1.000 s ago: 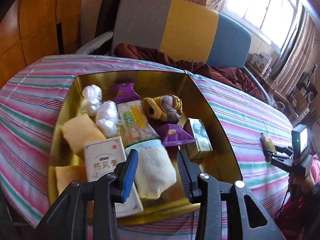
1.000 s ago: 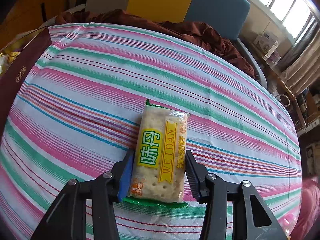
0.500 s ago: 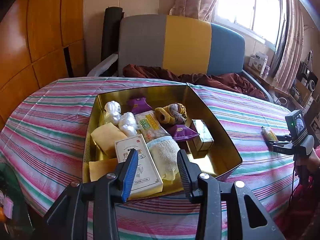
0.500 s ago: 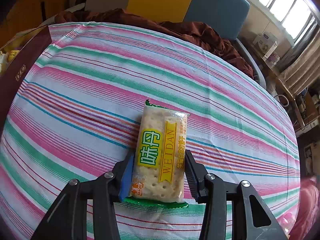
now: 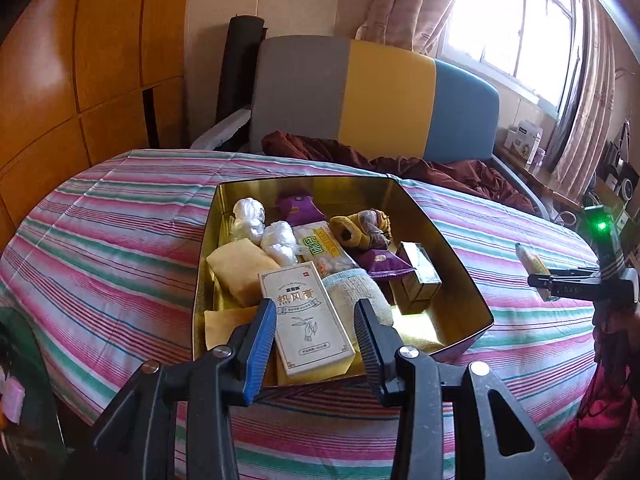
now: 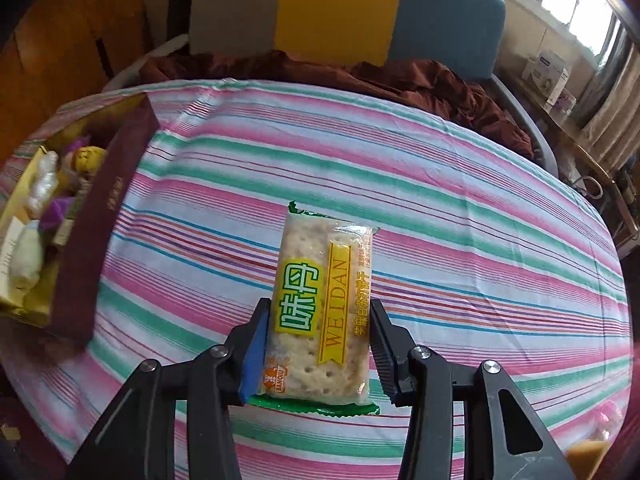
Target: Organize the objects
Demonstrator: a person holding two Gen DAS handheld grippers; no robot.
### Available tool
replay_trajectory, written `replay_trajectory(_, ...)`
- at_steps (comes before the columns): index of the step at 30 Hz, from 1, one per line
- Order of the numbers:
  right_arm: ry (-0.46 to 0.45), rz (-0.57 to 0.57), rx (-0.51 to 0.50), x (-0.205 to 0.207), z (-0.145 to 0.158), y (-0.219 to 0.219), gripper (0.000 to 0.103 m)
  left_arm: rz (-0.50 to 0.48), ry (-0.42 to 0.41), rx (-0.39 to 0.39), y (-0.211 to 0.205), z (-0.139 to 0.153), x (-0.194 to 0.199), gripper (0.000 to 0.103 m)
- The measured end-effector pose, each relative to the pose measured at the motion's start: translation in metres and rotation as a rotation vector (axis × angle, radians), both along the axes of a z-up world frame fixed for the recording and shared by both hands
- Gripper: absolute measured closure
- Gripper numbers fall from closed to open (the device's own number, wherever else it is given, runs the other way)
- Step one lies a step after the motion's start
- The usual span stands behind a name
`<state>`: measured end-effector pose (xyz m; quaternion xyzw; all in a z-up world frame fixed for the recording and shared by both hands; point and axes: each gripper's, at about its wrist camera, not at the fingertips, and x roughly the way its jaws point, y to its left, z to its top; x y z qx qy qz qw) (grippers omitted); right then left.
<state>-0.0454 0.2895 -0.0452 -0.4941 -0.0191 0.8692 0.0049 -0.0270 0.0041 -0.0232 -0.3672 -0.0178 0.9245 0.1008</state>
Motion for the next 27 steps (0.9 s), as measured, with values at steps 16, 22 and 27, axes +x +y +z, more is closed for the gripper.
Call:
replay_trajectory(16, 0.052, 0.347, -0.087, -0.01, 0.008, -0.21, 0.056, 0.147, -0.024, 0.004, -0.052, -0.006, -0.007, 0.057)
replay_trajectory(22, -0.006, 0.37, -0.068, -0.007, -0.02, -0.224, 0.053, 0.167, -0.02, -0.019, -0.049, -0.007, -0.007, 0.04)
replay_trajectory(27, 0.031, 0.323, -0.129, -0.004, -0.012, -0.212, 0.039, 0.152, 0.019, -0.045, -0.038, -0.002, -0.004, 0.034)
